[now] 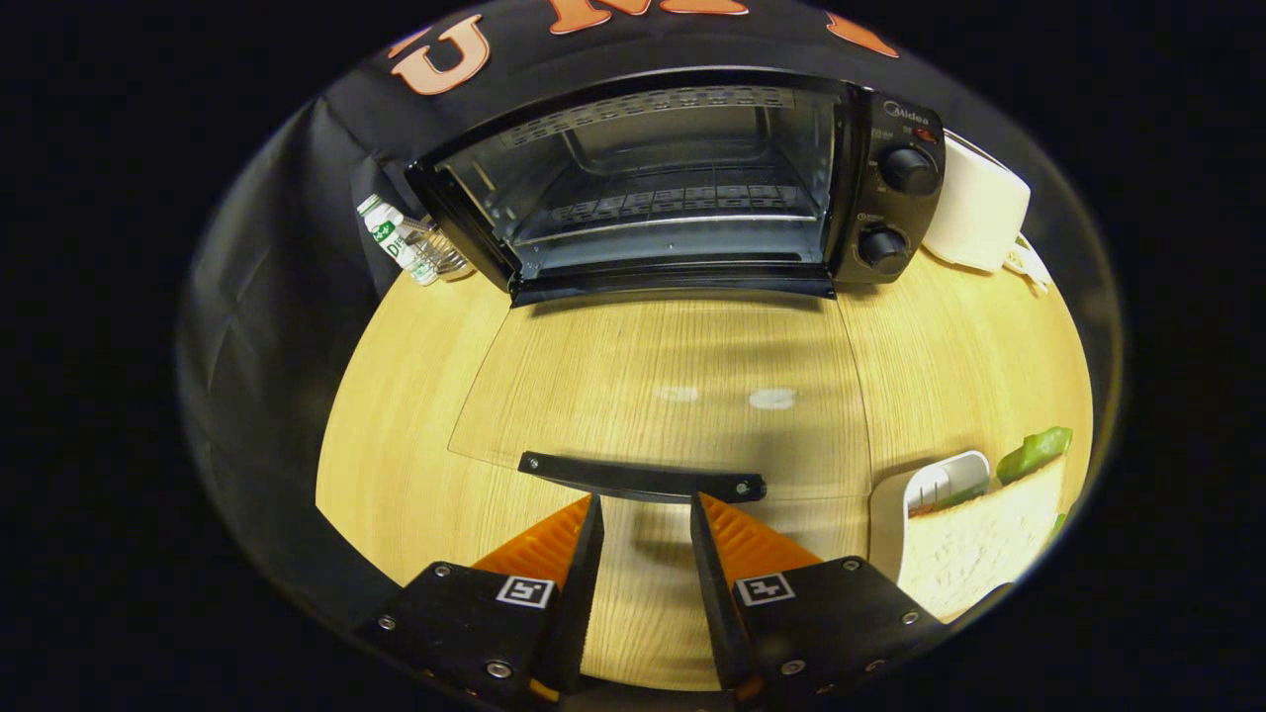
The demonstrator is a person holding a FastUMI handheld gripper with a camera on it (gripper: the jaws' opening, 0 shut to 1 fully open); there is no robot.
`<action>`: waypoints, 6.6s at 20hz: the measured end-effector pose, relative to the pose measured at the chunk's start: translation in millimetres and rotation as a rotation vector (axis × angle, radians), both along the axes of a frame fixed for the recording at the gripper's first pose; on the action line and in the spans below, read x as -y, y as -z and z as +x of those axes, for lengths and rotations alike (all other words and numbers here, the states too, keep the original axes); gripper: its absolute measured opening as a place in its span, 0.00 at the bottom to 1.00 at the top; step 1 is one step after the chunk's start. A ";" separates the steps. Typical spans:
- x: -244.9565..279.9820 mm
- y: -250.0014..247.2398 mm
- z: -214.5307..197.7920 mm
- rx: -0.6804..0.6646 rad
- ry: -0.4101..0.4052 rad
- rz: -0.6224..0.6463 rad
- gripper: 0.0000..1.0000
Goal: Open the toaster oven, put the food inside, and close the toaster oven door.
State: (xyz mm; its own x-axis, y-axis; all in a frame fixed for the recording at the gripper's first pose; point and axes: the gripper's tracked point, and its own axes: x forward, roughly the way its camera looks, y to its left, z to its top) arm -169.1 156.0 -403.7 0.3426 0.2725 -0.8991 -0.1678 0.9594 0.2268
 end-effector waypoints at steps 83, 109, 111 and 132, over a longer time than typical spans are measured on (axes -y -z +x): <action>-14.6 -49.8 232.6 0.271 0.837 0.769 0.29; 21.6 -45.8 40.0 0.074 0.194 0.163 0.97; 22.9 -38.1 17.8 0.051 0.119 0.125 0.97; -10.2 -14.5 12.3 -0.008 0.002 0.100 0.97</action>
